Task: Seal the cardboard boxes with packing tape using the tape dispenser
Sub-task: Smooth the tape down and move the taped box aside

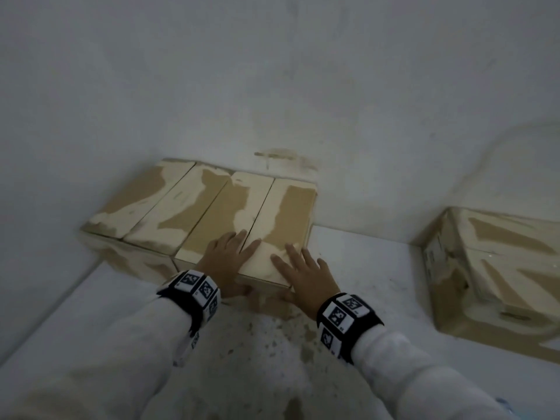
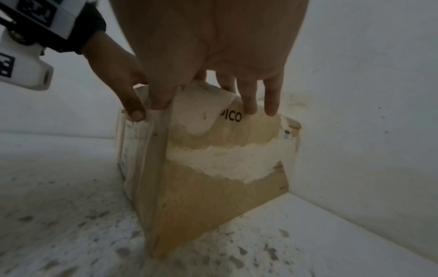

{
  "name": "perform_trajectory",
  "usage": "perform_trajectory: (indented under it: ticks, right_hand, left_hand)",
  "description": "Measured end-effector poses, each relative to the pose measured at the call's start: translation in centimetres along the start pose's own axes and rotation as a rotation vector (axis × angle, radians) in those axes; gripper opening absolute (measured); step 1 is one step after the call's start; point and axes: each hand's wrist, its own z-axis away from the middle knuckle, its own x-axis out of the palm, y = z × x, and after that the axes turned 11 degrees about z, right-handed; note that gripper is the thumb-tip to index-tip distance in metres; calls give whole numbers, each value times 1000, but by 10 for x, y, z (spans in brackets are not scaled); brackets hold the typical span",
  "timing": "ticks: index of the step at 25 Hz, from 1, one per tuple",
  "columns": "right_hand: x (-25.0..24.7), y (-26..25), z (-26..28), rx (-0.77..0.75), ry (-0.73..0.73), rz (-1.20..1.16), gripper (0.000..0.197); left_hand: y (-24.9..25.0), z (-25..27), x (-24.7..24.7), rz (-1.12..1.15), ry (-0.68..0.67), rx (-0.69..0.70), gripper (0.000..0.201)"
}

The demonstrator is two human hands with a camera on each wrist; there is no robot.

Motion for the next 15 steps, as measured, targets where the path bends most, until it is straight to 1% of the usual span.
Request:
perform_trajectory:
  ticks: [2,4,5,6,8,9,10,11,12,13,14,15]
  right_hand:
    - [3,6,7,-12,16,2,70]
    - [5,17,17,-16,20,-28,68]
    - [5,22,21,-28,20,-20,68]
    - [7,28,26,-24,33,1,67]
    - [6,37,29,-32,96,-27,64]
    - [6,44,34,-38,92,-54,62]
    - [5,48,37,-31,121,-33,59]
    - [7,59,40,-14,147,-32,57]
    - [24,89,115,25,148,-34,55]
    - [23,93,113,22,194,-54,52]
    - [29,97,118,7,209,-40,50]
    - [29,100,118,16,222,0,49]
  left_hand:
    - [0,-4,-1,32,-1,-4,112]
    - [7,-10,2,-17,-22,78,116]
    - [12,-13,5,-54,-19,140,117]
    - [19,-14,7,-61,-52,169,115]
    - [32,-14,9,13,-64,141,108]
    - [44,-14,12,37,-26,110,105]
    - [54,-11,15,64,28,78,102]
    - [65,-11,15,91,30,71,100]
    - [147,12,29,107,-4,79,97]
    - [152,10,27,115,-27,52,95]
    - [159,12,32,132,-4,24,94]
    - [166,14,31,127,-12,-7,93]
